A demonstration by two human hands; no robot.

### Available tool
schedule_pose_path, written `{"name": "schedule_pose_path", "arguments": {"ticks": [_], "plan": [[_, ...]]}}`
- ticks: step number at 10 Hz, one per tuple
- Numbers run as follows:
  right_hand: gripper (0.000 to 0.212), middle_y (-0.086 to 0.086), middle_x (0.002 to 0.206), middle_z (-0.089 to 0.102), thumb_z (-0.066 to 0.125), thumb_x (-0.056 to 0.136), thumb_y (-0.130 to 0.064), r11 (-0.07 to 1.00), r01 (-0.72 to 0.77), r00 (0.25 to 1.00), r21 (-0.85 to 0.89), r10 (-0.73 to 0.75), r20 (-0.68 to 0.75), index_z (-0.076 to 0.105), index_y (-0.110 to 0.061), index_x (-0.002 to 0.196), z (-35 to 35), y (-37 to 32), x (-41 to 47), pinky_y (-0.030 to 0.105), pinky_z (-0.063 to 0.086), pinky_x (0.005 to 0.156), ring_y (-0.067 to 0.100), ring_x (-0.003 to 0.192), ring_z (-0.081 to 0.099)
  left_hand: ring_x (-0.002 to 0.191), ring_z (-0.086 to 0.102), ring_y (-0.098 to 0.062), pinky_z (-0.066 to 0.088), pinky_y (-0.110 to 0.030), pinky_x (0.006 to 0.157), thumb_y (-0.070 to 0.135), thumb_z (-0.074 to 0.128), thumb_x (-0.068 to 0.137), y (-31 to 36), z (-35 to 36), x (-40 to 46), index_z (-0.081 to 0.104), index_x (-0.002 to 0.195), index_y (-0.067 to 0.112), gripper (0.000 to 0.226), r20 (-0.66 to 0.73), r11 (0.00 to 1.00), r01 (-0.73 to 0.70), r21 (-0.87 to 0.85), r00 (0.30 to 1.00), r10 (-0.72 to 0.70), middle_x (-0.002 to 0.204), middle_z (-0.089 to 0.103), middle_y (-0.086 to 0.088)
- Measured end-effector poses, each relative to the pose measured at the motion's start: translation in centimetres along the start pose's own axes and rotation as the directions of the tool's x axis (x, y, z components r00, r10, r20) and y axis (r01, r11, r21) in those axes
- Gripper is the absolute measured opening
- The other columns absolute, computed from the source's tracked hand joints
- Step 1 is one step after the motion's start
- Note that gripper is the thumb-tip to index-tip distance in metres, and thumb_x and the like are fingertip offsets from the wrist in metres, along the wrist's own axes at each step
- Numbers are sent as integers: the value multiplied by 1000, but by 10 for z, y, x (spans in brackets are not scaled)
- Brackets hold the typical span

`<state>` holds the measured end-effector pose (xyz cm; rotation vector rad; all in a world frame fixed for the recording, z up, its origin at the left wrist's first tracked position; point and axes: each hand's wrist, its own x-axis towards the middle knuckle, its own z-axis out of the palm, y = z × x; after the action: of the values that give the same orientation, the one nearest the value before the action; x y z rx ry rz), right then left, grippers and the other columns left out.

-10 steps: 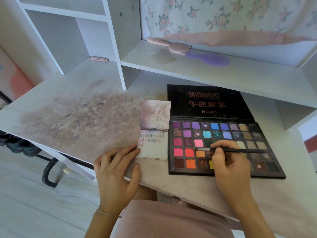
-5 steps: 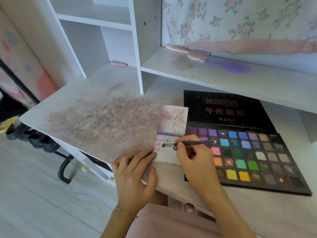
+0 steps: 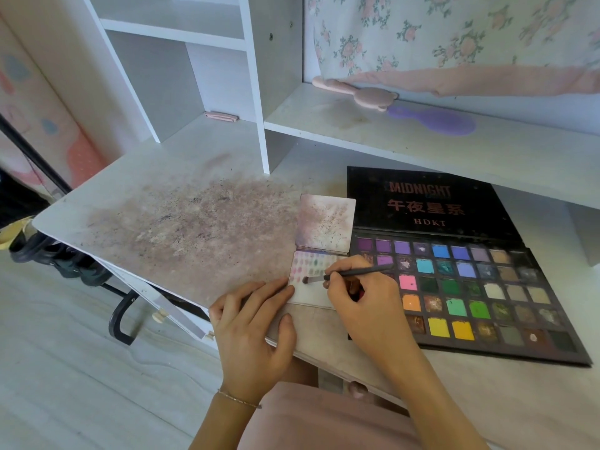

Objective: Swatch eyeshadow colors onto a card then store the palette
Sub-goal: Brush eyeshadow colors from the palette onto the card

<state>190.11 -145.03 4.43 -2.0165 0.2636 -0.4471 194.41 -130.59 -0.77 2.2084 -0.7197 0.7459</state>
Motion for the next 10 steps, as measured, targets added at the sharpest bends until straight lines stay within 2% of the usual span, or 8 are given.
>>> {"name": "schedule_pose_path", "arguments": {"ticks": [3,5,6,8,10], "plan": [[26,-3,77,62,53,85,-12,1000,4,1000,-20,-4,10,50,-37,77,0,0,0,21,47,63,8,72,56,98,50,-10,28,-29,84,26,48,77,0,0,0,72,93,17,31,-6,1000,-6,5,1000,6,107,59,15],[14,-3,77,61,53,86,-12,1000,4,1000,-27,-4,15,56,-26,83,1,2,1,17,46,62,6,72,54,97,50,-11,28,-30,84,26,48,77,-1,0,0,72,93,17,31,-9,1000,-7,11,1000,7,107,59,15],[16,-2,76,61,53,85,-10,1000,13,1000,-27,-12,19,56,-25,82,0,2,1,18,46,61,7,72,54,98,51,-11,29,-30,84,26,48,77,-1,0,0,72,93,17,31,-11,1000,-10,13,1000,10,107,59,15],[28,-9,76,60,54,85,-10,999,26,1000,-40,-26,8,50,-37,78,1,1,1,13,45,62,5,72,56,97,51,-11,28,-30,84,26,48,77,-1,2,0,72,93,17,31,-11,1000,-12,14,1000,12,107,60,14],[25,-7,77,61,54,85,-9,998,46,999,-32,-46,1,53,-33,79,1,2,1,16,46,64,6,75,55,96,50,-11,28,-30,84,26,47,76,-2,3,0,73,92,17,31,-32,999,-25,19,999,26,107,59,15]]}}
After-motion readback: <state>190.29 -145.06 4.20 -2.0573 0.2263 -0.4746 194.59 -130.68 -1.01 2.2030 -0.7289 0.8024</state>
